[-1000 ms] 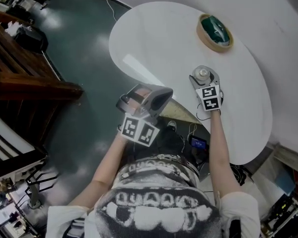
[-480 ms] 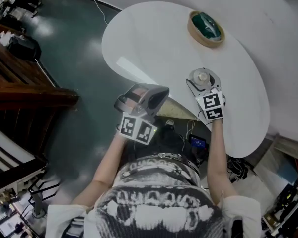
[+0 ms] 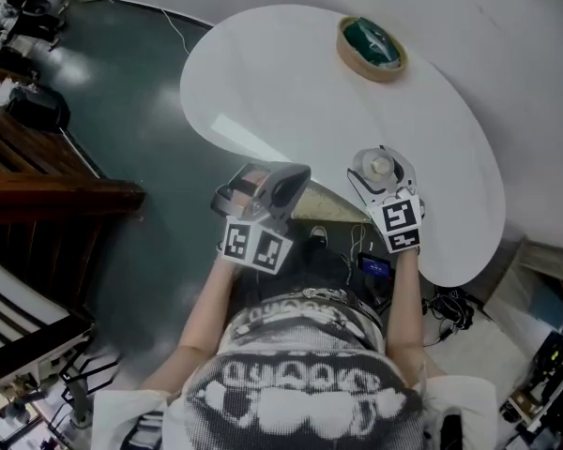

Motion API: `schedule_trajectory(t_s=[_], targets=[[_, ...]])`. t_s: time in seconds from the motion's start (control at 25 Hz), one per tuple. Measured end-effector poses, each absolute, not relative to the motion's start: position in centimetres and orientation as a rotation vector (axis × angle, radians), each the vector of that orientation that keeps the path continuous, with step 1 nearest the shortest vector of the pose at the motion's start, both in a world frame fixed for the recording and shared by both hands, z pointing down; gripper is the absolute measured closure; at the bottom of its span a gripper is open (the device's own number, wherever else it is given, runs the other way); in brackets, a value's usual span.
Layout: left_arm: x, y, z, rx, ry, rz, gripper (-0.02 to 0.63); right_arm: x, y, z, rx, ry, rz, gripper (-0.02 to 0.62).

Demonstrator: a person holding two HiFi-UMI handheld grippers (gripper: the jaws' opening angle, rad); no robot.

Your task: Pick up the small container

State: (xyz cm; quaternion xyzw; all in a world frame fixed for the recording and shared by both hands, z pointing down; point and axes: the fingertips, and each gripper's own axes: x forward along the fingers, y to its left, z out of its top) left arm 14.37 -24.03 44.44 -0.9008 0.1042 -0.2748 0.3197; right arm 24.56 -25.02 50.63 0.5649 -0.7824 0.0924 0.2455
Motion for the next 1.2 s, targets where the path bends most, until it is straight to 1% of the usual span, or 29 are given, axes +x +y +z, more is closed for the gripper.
schedule_trajectory(t_s=[1.2], targets=[[19.5, -16.8, 44.9, -2.374, 0.175, -0.623, 0.601, 26.0, -11.6, 50.9, 1.613, -2.062, 0.272, 0.258]])
